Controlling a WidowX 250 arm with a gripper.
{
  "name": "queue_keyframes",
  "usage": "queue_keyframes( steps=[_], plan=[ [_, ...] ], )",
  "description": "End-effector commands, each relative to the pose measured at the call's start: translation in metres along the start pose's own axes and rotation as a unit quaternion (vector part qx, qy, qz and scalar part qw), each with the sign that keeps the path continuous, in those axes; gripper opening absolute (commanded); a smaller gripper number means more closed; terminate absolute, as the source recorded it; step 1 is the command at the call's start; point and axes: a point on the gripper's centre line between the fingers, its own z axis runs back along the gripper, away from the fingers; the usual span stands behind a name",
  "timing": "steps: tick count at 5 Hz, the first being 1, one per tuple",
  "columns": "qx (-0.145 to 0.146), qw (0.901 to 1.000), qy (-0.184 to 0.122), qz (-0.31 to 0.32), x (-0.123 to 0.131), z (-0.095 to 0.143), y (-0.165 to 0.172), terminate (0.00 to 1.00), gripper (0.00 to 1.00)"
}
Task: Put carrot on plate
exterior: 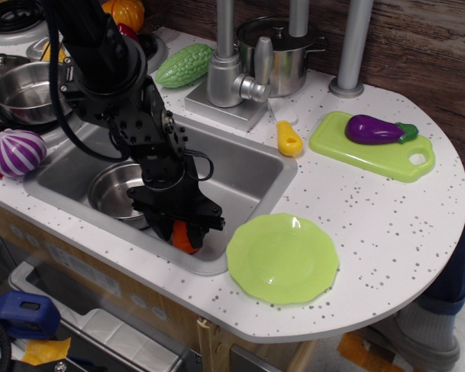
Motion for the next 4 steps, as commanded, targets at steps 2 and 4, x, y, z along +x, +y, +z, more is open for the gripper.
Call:
queue_keyframes(
  steps=[2, 4],
  plan=[
    [0.032, 0.9993, -0.018, -0.003, 0.023, 0.069, -0.013, 0.0, 0.0],
    [0.045, 0.9987, -0.018, 0.014, 0.019, 0.122, -0.05, 0.0, 0.0]
  ],
)
